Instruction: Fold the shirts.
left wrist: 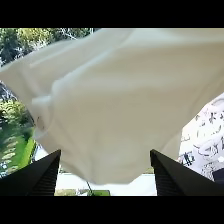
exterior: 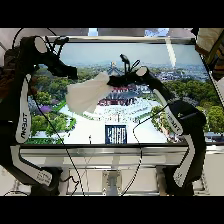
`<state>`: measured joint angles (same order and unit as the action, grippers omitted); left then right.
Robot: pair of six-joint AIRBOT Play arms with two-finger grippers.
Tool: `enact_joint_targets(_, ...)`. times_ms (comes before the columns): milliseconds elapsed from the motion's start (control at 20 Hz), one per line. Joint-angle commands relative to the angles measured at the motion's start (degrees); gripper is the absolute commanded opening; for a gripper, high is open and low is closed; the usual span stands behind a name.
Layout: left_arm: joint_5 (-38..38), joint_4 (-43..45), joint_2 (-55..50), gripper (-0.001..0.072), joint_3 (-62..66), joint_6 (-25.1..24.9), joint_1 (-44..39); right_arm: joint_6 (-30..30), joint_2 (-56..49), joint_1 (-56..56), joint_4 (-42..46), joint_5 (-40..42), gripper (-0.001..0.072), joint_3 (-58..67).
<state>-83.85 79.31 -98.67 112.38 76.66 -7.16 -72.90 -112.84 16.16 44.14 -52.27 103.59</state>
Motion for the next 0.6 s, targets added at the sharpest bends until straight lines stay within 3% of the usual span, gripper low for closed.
enact_joint_targets(0, 0.3, 0.2, 0.0, 0.0634, 0.0, 0.0, 0.0, -9.9, 2.8, -7.5, 17.8, -5.3, 0.0023, 3.4)
enact_joint_targets(150, 0.4, 0.2, 0.0, 0.0634, 0.0, 0.0, 0.0, -9.9, 7.8, -14.9, 26.2, -11.6, 0.0023, 3.5)
enact_joint_targets(550, 0.4, 0.2, 0.0, 0.0634, 0.0, 0.0, 0.0, -13.0, 15.2, -35.8, 58.8, -23.5, 0.0023, 3.4)
